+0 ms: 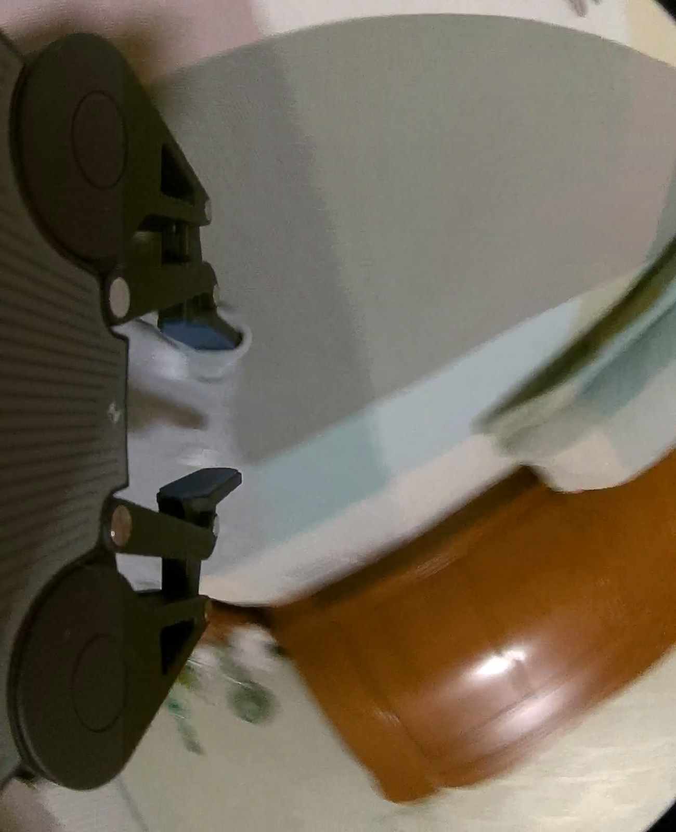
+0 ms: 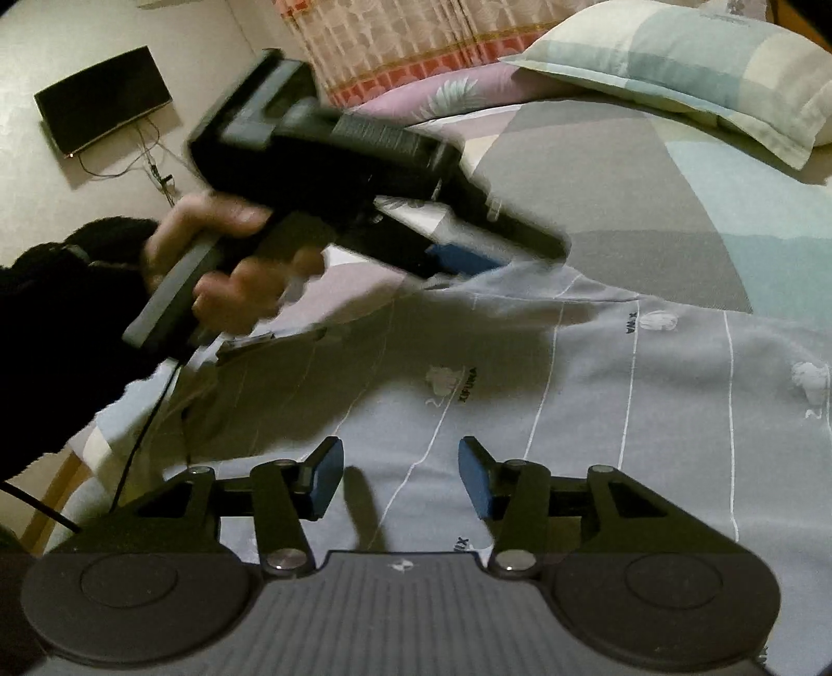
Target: Fold clothes
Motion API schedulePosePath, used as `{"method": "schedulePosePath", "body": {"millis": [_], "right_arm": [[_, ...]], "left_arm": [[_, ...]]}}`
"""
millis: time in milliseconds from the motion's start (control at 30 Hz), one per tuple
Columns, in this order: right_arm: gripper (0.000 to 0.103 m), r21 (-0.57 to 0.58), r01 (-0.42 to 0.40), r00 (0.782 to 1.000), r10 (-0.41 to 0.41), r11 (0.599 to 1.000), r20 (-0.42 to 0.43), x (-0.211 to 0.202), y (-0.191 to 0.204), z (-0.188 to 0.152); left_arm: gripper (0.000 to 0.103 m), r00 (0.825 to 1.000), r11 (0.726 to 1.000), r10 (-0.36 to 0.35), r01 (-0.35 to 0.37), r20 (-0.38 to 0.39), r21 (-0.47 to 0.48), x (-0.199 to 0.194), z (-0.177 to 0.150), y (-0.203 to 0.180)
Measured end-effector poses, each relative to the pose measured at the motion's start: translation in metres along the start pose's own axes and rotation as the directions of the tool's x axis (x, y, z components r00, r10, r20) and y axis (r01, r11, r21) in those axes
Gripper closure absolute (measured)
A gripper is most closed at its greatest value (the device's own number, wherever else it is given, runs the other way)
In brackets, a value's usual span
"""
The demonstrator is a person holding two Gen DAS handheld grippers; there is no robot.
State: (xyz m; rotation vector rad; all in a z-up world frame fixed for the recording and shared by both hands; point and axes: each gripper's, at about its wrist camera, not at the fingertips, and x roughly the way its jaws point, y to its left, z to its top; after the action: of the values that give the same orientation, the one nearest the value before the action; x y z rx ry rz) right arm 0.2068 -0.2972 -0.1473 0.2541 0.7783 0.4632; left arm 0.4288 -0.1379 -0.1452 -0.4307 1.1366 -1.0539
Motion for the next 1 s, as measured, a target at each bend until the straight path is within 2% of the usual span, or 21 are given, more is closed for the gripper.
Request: {"method": "schedulePosePath", "body": {"millis": [67,100,200,367,433,567,600,633,667,700,800,900,933,1000], "right_arm": [[0.048,0.003,0.001,1.0,-0.001,1.0,0.005,0.001,0.001,-0.001],[0.048,0.002,0.002,1.0,-0.002,1.0,0.006,0.003,0.001,0.0],[0.047,-0.003,0.002,1.0,-0.002,1.0,0.005,0.004,0.002,-0.001],[0.046,0.003,0.001,1.0,-0.001,1.0,0.009,0.008,0.004,0.0],[0.046,0.0,0.005,1.0,-0.005,1.0,0.009,0.007,0.004,0.001],[0.046,0.016,0.01,1.0,-0.01,1.0,0.014,0.005,0.003,0.002],[0.046,0.029,0.011,1.0,-0.011,1.0,0.014,0.004,0.002,0.004],[0.046,0.034,0.022,1.0,-0.022,0.999,0.014,0.001,0.001,0.006],[0.046,0.039,0.035,0.999,-0.035,0.999,0.014,-0.003,-0.001,0.008],[0.046,0.033,0.076,0.997,-0.077,0.997,0.024,-0.009,-0.004,0.01],[0.046,0.041,0.198,0.977,-0.201,0.979,0.066,-0.028,-0.018,0.018],[0.046,0.066,0.29,0.95,-0.296,0.955,0.096,-0.03,-0.037,0.031],[0.046,0.065,0.302,0.947,-0.307,0.951,0.091,-0.023,-0.042,0.035],[0.046,0.06,0.321,0.942,-0.325,0.945,0.079,-0.01,-0.053,0.042]], "left_arm": [[0.056,0.999,0.999,-0.024,0.025,0.02,-0.038,-0.002,0.016,0.004],[0.056,1.0,0.999,-0.014,0.014,0.007,-0.033,-0.002,0.018,0.003],[0.054,1.0,0.998,0.028,-0.027,-0.008,0.05,-0.009,0.007,-0.009],[0.052,0.993,0.988,0.108,-0.113,0.049,0.105,-0.046,-0.016,-0.018],[0.047,0.992,0.98,0.113,-0.121,0.06,0.157,-0.054,-0.023,-0.029],[0.038,0.998,0.973,0.062,-0.057,-0.015,0.225,-0.047,-0.048,-0.044],[0.038,0.994,0.97,0.102,-0.091,-0.035,0.223,-0.039,-0.053,-0.04],[0.039,0.989,0.967,0.141,-0.125,-0.055,0.222,-0.031,-0.058,-0.036],[0.045,0.982,0.961,0.176,-0.157,-0.065,0.226,-0.024,-0.063,-0.032],[0.053,0.98,0.952,0.195,-0.182,-0.03,0.246,-0.027,-0.064,-0.032],[0.056,0.965,0.93,0.257,-0.262,0.052,0.259,-0.039,-0.062,-0.039],[0.047,0.974,0.926,0.212,-0.226,0.079,0.303,-0.046,-0.064,-0.055],[0.044,0.978,0.922,0.195,-0.21,0.078,0.324,-0.043,-0.066,-0.058],[0.043,0.976,0.918,0.208,-0.216,0.061,0.332,-0.03,-0.069,-0.058]]}}
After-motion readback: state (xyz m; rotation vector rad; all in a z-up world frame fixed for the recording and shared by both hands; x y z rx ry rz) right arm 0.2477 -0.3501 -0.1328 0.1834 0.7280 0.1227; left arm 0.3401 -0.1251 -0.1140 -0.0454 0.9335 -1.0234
